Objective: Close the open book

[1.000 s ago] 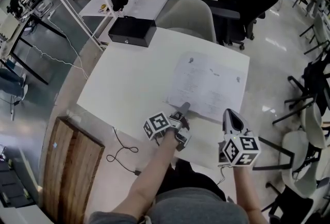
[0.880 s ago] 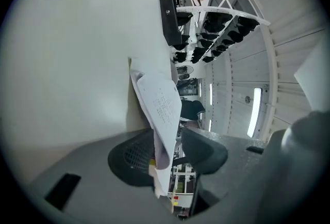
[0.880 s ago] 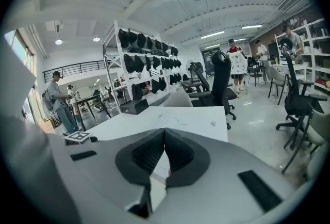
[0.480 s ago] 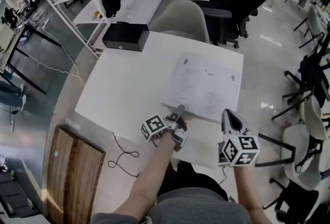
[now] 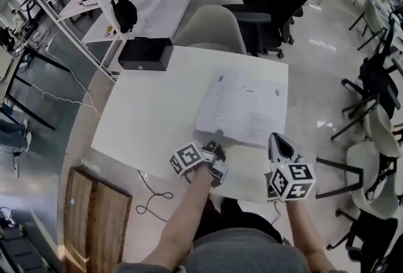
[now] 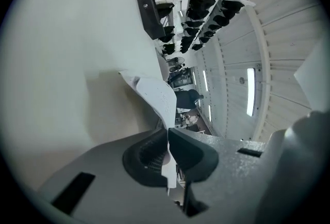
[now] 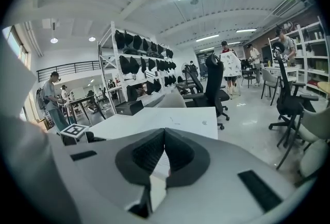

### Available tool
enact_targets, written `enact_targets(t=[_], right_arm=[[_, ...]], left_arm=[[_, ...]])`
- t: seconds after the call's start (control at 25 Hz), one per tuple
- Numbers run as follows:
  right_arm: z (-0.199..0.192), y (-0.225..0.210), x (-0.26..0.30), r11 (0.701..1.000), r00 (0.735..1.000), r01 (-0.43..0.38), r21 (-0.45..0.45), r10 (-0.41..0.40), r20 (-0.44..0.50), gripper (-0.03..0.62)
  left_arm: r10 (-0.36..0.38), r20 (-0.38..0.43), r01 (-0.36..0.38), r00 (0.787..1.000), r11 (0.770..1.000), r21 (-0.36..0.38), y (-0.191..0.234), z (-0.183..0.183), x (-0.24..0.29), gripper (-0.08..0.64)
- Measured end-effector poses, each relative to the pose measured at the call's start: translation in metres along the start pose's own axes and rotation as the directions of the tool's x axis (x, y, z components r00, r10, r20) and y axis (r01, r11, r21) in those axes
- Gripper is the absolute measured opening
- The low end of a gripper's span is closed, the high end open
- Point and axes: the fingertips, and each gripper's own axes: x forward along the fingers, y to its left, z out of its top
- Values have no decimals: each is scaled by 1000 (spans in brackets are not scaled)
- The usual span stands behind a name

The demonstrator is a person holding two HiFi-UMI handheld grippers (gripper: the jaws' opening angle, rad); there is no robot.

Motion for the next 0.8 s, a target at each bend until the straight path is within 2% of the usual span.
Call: enact_targets(t=[0.2, 0.48, 0.64, 0.8], right_arm=[[-3, -3, -7, 1000, 1000, 22, 9, -22, 4, 5], [-6, -11, -21, 997, 997, 70, 29, -71, 13, 5], [-9, -17, -28, 994, 995, 101, 41, -101, 18, 5], [-13, -24, -36, 990, 991, 133, 55, -134, 17, 5]], left_arm=[[7, -39, -2, 999, 990, 141, -17, -5, 3, 11], [30, -112, 8, 993, 948, 319, -35, -17, 12, 9], [53, -149, 12, 987, 915, 404, -40, -24, 17, 9], [90, -192, 20, 977, 863, 506, -46, -34, 23, 9]])
